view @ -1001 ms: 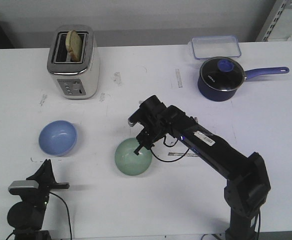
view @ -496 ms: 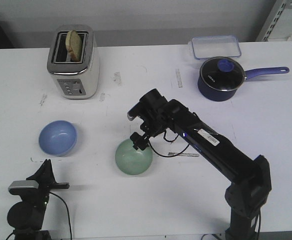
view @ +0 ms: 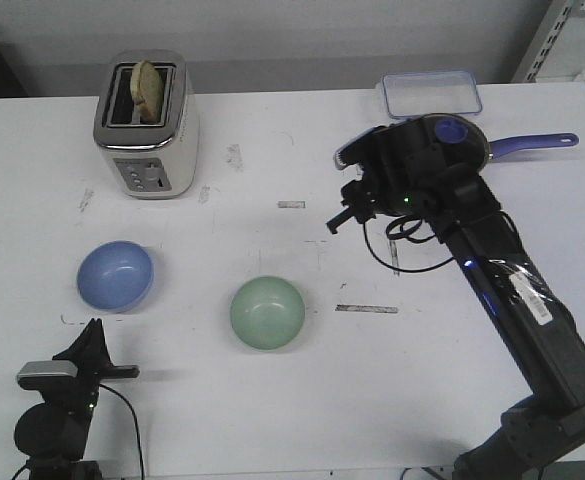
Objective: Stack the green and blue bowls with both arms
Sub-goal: 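Release the green bowl and retract the right arm to rest, then reach the left gripper to the light blue bowl rim and grasp it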
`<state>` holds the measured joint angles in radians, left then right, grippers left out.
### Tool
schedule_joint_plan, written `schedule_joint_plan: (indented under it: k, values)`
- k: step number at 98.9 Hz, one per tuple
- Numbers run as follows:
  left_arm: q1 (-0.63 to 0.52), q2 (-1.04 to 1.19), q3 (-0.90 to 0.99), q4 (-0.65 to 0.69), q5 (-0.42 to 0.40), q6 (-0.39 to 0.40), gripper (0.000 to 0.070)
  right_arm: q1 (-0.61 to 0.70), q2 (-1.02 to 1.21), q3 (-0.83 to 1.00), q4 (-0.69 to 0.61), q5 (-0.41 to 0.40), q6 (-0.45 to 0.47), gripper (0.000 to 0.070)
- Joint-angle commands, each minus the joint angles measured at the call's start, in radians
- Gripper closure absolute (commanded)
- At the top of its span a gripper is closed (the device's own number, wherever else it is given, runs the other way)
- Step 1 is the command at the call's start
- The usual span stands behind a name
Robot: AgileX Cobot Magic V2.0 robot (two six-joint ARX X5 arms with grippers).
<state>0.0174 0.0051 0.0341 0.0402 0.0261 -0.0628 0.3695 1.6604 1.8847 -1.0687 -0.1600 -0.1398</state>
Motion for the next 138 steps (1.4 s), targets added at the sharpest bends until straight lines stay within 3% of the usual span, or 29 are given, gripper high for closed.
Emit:
schedule_joint_plan:
  k: [1,18,49,86,112,138]
  values:
    - [0.0,-0.001,-0.022,0.01,0.0,-0.002,0.0699,-0.032,-0.012,0.003,0.011,0.011,0.019,0.07]
    - [0.0,-0.001,-0.022,0.01,0.0,-0.002,0.0699,-0.139,-0.121,-0.153,0.119,0.067,0.021,0.07]
    - [0.0,-0.001,-0.022,0.013,0.0,-0.002,0.0699,-0.301,-0.441,-0.7,0.415,0.083,0.097,0.07]
    - [0.0,-0.001,-0.021,0.021,0.0,-0.01,0.0699,-0.332,-0.859,-1.221,0.623,0.227,0.119,0.07]
    - [0.0,0.001,0.063,0.135,0.0,-0.029,0.0699,-0.332,-1.068,-1.409,0.718,0.24,0.156,0.07]
    - [0.0,0.201,0.437,0.071,0.0,0.029,0.0699,-0.332,-1.096,-1.412,0.752,0.24,0.162,0.07]
